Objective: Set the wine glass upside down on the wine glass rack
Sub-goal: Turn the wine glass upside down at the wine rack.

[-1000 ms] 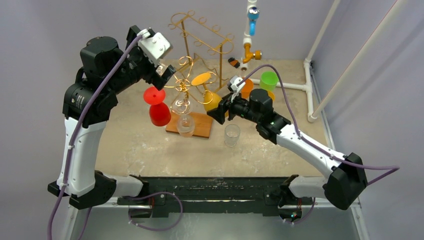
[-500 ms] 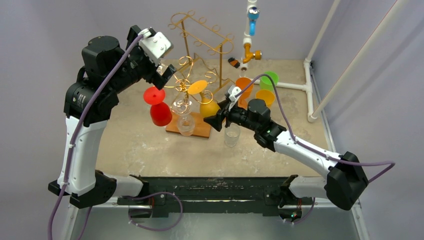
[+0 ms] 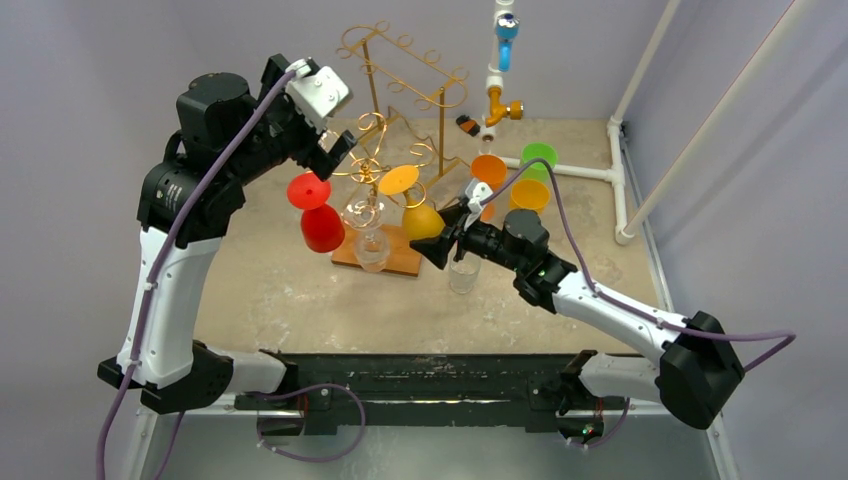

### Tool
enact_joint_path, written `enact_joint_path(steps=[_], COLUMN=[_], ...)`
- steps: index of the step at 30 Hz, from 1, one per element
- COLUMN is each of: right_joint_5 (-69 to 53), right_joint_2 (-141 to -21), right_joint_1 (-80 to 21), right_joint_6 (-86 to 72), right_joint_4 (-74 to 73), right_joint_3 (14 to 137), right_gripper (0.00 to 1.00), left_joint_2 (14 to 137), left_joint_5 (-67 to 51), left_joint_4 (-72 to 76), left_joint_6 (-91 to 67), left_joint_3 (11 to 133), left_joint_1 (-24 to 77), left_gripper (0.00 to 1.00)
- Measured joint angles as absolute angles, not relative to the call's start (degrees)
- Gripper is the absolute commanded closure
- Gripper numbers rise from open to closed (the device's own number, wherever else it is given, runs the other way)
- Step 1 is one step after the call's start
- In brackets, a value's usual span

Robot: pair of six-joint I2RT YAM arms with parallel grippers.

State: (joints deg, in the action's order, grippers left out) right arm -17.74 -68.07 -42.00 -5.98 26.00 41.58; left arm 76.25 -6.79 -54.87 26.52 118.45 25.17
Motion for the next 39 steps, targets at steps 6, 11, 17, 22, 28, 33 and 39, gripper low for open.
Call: enact_joint_path(steps=[6,11,17,22,28,33,39], right_joint_5=[-18.1,-19.0,-19.3,-20.4,-20.5,-19.8,-17.0], right_joint_2=[-68.1,-68.1,-67.6,-67.3,-66.8,-65.5,-65.4], right_joint_1=[-42.0,-42.0,-42.1,-42.3,-42.5,-42.5,-42.5], right_joint_6=[-6.4,-6.9,-9.3,-12.2,-13.9,-15.0,-17.0], right_joint_4=[28.0,28.9,32.2,35.6,39.0,41.8,45.1], right_joint_3=[40.5,39.8,37.6,35.1,34.3,32.4,29.7], right_gripper=[0.79,0.79,0.8,0.81,0.83,0.82,0.37], left_joint_2=[76.2,76.2,76.2,76.3,76.3,76.2,76.3], left_joint_5=[-6.8,-6.8,-6.8,-6.8,-6.7,-6.3,-6.0], left_joint_4=[-54.5,-54.4,-54.3,-54.3,-54.3,-54.3,-54.2], left_joint_6=[26.5,26.5,26.5,26.5,26.5,26.5,26.5], left_joint_3=[118.3,117.8,117.3,117.3,117.3,117.3,116.9], left_joint_1=[25.2,25.2,25.2,25.2,25.2,25.2,25.2], left_gripper=[0.0,0.0,0.0,0.0,0.0,0.0,0.0])
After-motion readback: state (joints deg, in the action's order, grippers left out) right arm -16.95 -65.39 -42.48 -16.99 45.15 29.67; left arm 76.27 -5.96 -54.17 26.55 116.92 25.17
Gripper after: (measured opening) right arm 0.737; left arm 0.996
